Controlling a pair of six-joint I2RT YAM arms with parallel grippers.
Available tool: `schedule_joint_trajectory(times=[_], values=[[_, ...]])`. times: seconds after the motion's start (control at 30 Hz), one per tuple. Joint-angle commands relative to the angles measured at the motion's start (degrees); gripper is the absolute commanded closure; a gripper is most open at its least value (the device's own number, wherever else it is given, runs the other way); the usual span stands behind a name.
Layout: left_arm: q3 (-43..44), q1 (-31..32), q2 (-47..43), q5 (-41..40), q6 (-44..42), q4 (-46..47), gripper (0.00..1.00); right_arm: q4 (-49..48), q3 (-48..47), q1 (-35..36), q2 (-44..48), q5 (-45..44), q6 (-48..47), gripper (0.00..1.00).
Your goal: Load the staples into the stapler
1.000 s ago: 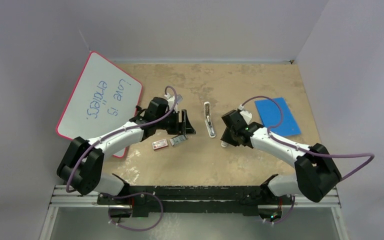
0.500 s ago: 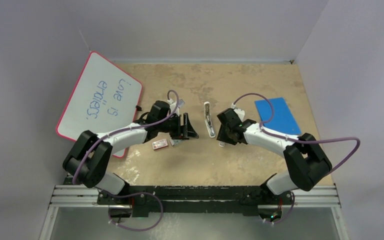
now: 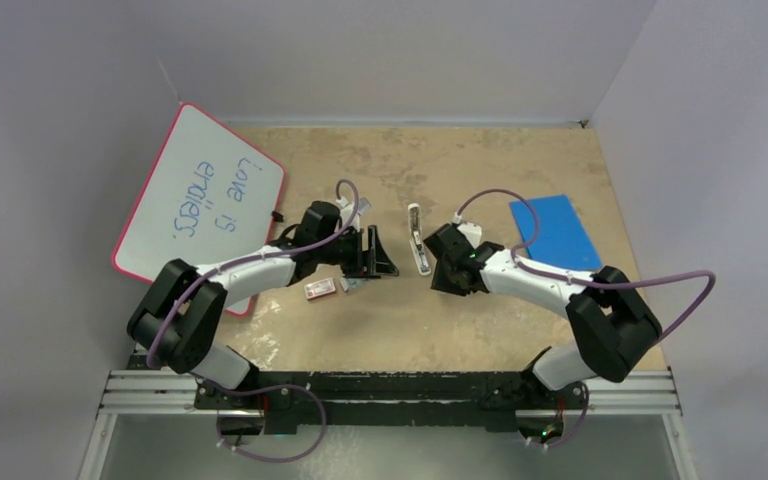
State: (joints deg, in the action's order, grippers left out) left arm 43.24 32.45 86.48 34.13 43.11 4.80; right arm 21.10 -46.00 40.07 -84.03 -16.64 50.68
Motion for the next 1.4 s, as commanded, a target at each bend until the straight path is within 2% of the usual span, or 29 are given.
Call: schedule_joint_trajectory(times=[0.0, 0.17, 0.3, 0.43, 0.5, 0.7, 0.8, 0.87, 0.97, 1.03, 1.17, 1.37], values=[[0.13, 1.12, 0.2, 2.5, 0.83, 5.26, 0.36, 3.07, -2.94, 1.82, -0.36, -4.17, 3.59, 0.68], [0.73, 1.77, 1.23, 2.65, 0.83, 5.57, 0.37, 5.0, -3.84, 1.89, -1.22, -6.56, 5.22, 0.69], [1.21, 2.19, 2.13, 2.86, 0.66, 5.32, 0.37, 5.72, -4.89, 1.85, -2.3, -8.34, 5.96, 0.57], [1.63, 2.52, 2.7, 2.54, 0.4, 5.08, 0.37, 4.92, -5.42, 1.85, -2.28, -8.3, 6.06, 0.56], [1.88, 2.72, 3.0, 2.44, 0.36, 4.94, 0.37, 4.9, -5.48, 1.85, -2.57, -8.1, 6.27, 0.59], [2.83, 3.24, 4.18, 1.93, -0.33, 3.89, 0.37, 4.62, -5.39, 1.88, -1.82, -6.98, 6.48, 0.8], [3.69, 3.68, 5.27, 1.82, -0.36, 3.85, 0.34, 2.96, -4.34, 1.77, 0.55, -3.42, 5.36, 0.81], [4.18, 4.11, 6.31, 2.43, 0.17, 4.73, 0.27, 1.86, -3.68, 1.64, 2.13, -0.81, 4.99, 0.81], [4.85, 4.8, 8.56, 5.11, 1.85, 7.7, 0.26, -0.05, -2.12, 1.47, 4.17, 3.35, 5.22, 0.81], [5.37, 5.63, 10.25, 5.8, 3.1, 9.69, 0.32, -0.62, -1.35, 1.41, 4.97, 5.18, 6.24, 0.82], [7.02, 8.07, 13.41, 4.77, 5.68, 11.53, 0.53, -2.33, 1.04, 1.48, 7.39, 6.85, 8.45, 0.83], [7.09, 9.34, 17.37, 3.61, 8.93, 15.46, 0.59, -4.55, 3.19, 1.32, 8.34, 9.22, 9.48, 0.83]])
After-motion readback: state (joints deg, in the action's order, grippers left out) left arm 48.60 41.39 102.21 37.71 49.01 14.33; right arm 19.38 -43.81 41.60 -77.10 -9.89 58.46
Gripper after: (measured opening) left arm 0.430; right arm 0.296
